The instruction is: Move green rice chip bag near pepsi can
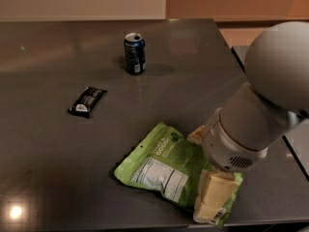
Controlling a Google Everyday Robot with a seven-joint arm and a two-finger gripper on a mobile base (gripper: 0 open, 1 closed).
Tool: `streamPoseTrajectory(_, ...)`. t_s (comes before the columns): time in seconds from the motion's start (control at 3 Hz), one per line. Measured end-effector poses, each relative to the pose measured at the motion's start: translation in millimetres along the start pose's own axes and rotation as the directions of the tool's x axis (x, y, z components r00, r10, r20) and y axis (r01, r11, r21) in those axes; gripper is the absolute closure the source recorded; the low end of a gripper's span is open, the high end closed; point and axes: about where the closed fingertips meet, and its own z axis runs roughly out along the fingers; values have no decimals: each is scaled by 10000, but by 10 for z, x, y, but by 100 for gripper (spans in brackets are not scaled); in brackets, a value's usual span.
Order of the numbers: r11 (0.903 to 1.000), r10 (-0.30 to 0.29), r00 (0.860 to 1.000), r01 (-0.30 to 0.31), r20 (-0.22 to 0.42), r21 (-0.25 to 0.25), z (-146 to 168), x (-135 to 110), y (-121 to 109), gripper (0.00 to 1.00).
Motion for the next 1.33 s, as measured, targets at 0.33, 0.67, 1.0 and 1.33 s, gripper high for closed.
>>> streamPoseTrajectory(0.33, 9999, 141, 9997, -140, -224, 37, -29, -4, -22, 41)
streamPoseTrajectory(0.67, 9993, 311, 9990, -303, -328, 240, -160, -31, -104, 64)
streamPoseTrajectory(1.0, 9969, 510, 9983, -493, -266, 614, -322, -55, -259, 88)
streamPoseTrajectory(1.33, 9923, 664, 9978, -661, 3, 1050, -476, -76, -487, 100)
